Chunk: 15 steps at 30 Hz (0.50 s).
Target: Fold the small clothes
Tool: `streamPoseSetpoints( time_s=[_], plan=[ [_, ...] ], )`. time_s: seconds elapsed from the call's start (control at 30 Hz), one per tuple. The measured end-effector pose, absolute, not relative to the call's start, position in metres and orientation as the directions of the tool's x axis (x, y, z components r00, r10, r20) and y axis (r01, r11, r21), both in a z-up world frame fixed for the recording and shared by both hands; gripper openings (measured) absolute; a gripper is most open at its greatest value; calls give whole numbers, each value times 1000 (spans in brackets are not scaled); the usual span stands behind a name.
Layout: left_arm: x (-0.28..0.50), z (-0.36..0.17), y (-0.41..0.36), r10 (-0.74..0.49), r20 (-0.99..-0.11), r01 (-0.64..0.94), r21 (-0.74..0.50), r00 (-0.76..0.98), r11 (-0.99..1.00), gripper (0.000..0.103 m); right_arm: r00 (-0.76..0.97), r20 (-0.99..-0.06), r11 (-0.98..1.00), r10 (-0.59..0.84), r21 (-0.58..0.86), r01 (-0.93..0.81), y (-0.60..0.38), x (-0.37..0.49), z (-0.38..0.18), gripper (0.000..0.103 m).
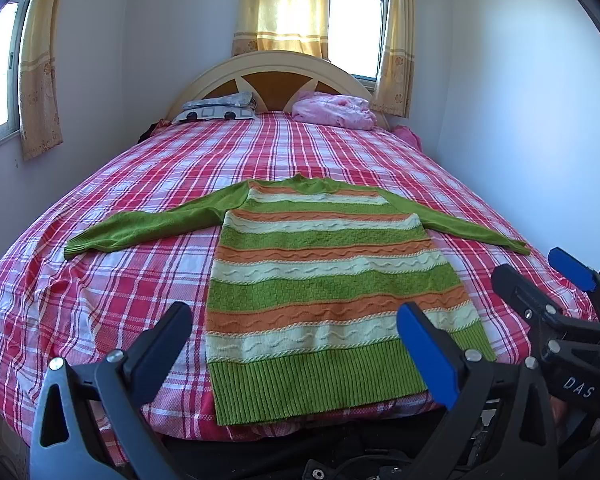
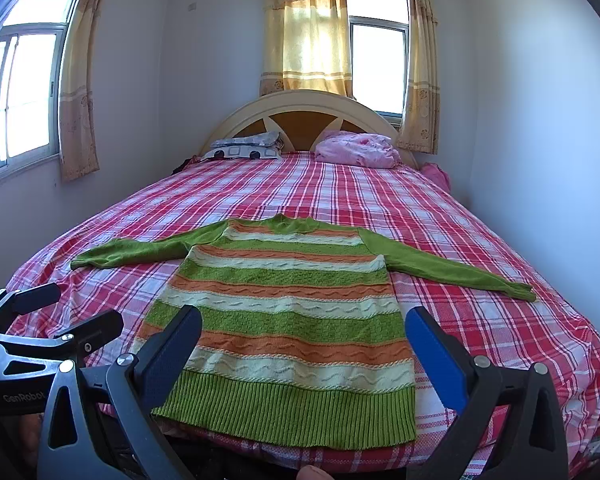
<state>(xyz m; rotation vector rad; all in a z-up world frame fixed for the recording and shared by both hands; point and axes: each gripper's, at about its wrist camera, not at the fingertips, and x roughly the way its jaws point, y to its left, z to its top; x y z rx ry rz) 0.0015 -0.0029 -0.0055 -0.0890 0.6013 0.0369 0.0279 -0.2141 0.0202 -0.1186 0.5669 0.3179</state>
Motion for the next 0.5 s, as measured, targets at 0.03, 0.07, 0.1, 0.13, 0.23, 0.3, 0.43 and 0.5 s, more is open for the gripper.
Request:
streamPoseSetpoints(
  time_s=[0.03, 0.07, 0.1, 0.13, 0.23, 0.3, 0.43, 0.5],
  plan=[
    [2, -6, -3, 9, -566, -61, -73, 824, 995, 103, 797, -545, 944, 263, -24, -328, -214, 27, 20, 102],
    [1, -6, -2, 9, -566, -62, -73, 824, 995, 103, 795, -547, 945, 263, -21, -327, -215, 30, 19, 102],
    [1, -6, -3, 8, -566, -61, -74, 825, 995, 103, 795, -547, 945, 263, -21, -326, -215, 30, 19, 102],
    [2, -6, -3, 8, -567, -60, -74, 824, 995, 103, 796, -546, 945, 262, -21, -326, -215, 29, 19, 102],
    [2, -6, -2, 8, -568, -61, -75, 823, 995, 103, 796, -546, 945, 261, -22, -325, -214, 27, 18, 102],
    [2, -6, -3, 8, -567, -61, -74, 824, 995, 103, 796, -546, 945, 261, -21, -325, -214, 25, 18, 102],
    [2, -6, -3, 8, -568, -61, -75, 823, 995, 103, 793, -550, 945, 262, -21, -327, -215, 31, 20, 102],
    [2, -7, -4, 8, -569, -62, -75, 822, 995, 103, 792, -551, 945, 262, -22, -327, -216, 31, 20, 102]
  ],
)
